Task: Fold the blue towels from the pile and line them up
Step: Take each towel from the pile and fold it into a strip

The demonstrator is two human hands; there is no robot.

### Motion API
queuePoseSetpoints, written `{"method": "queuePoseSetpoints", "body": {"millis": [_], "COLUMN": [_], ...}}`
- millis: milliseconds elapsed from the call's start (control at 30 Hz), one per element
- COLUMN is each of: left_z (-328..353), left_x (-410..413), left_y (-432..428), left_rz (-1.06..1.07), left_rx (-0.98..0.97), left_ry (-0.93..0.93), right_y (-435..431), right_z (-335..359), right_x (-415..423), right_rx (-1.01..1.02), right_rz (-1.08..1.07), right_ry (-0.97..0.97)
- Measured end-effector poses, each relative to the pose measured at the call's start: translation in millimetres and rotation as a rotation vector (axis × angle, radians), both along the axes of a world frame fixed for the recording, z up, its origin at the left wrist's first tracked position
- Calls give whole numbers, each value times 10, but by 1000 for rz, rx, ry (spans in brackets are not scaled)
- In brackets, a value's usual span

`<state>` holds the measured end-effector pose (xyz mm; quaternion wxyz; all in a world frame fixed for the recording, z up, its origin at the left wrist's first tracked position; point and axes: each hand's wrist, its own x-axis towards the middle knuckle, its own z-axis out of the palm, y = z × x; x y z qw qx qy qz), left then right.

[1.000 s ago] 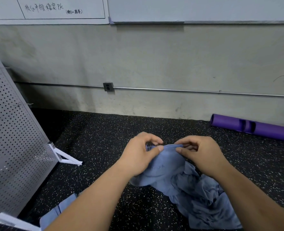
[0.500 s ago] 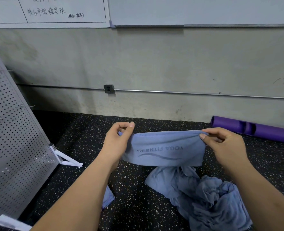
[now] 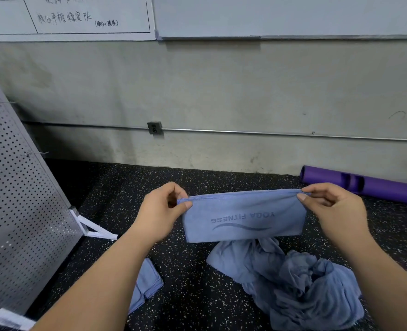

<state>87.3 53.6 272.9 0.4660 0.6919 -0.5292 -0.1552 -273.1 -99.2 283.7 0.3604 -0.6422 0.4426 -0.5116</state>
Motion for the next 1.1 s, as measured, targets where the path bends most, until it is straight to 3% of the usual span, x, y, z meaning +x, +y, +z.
{"method": "queuePoseSetpoints", "body": {"millis": [233,467,600,733,833,967,1100], "left_z": [34,96,64,80,38,9,-11], "left_x": [3,10,26,55,88,135,140], "left_y": [12,33,50,50,49,46,36], "left_rz": [108,57,121,144,160,183,198], "left_rx": [-27,-34,-8,-145,-125,-100,11], "left_ry": [-12,116,-9,-58,-241,-364,-417], "right_y": [16,27,73,138,179,126,150], "right_z": [-12,8,38,136,72,79,40], "right_x": [-19,-18,36,114,163,145,148], "right_rx": [17,9,4,-139,-56,-68,-19], "right_rz": [-78,-115,-59,-88,48,-26,5], "right_ry": [189,266,279,66,344,190,389]}}
